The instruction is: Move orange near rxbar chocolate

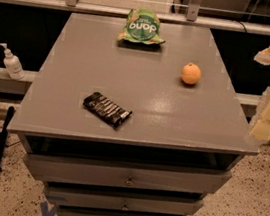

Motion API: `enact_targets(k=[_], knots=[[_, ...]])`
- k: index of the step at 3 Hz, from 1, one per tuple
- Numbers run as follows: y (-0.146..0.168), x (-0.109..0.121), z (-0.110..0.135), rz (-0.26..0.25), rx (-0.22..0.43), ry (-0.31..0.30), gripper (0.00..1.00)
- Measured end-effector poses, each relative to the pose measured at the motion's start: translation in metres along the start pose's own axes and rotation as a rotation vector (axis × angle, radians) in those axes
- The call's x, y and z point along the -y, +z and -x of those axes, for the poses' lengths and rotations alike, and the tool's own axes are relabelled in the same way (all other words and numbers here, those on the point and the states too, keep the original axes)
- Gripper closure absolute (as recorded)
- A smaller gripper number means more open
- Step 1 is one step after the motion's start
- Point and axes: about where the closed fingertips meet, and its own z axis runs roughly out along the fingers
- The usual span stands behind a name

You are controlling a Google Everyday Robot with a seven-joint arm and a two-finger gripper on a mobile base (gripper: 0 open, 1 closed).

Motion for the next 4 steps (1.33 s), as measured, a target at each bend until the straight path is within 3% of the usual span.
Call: enact_targets(k=[1,2,4], knots=[[0.001,0.003,0.000,-0.008,0.010,0.006,0.00],[0.020,0.027,-0.003,-0.036,0.068,0.040,0.00],[0.094,0.128,-0.008,-0.121,0.302,0.201,0.00]])
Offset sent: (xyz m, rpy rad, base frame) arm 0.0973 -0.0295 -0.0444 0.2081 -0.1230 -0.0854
